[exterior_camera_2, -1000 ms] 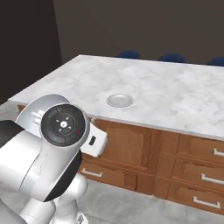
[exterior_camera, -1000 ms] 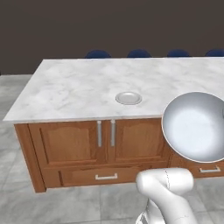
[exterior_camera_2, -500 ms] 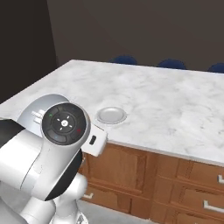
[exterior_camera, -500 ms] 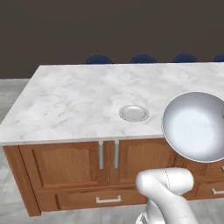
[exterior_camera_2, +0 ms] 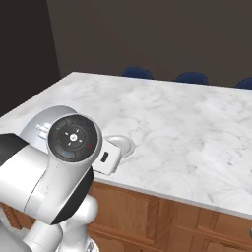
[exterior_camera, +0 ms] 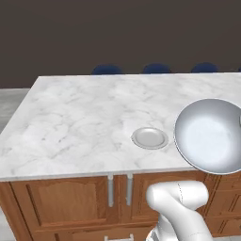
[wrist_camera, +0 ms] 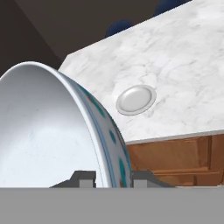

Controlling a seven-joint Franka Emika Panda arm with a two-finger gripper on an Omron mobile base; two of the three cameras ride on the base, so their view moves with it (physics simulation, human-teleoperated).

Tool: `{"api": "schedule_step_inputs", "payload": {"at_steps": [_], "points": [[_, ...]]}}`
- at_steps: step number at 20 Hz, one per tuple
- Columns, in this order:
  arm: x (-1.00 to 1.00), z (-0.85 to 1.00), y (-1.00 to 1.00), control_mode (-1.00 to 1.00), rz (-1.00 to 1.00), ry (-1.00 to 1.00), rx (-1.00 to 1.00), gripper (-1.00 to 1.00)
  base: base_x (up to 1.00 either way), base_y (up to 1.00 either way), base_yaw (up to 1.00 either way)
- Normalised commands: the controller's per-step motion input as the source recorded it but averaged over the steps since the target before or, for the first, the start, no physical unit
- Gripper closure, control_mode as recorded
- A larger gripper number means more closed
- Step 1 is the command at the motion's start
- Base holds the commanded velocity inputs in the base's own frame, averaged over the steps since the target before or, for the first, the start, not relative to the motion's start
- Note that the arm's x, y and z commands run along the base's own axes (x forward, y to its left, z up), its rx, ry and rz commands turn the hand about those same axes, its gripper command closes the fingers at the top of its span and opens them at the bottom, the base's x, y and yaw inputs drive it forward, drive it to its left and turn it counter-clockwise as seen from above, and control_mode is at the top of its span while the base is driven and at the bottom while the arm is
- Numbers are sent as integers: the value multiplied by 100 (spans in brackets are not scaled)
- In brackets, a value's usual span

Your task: Move the bowls from the cabinet to the plates on the dining table.

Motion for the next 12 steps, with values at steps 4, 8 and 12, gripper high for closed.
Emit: {"api": "schedule_step_inputs", "payload": {"at_steps": [4, 8, 12], "points": [[0, 0, 0, 100, 0, 0, 0, 100, 39, 0, 0], [0, 0, 0, 100, 0, 0, 0, 100, 29, 0, 0], [0, 0, 0, 100, 0, 0, 0, 100, 39, 0, 0]]}}
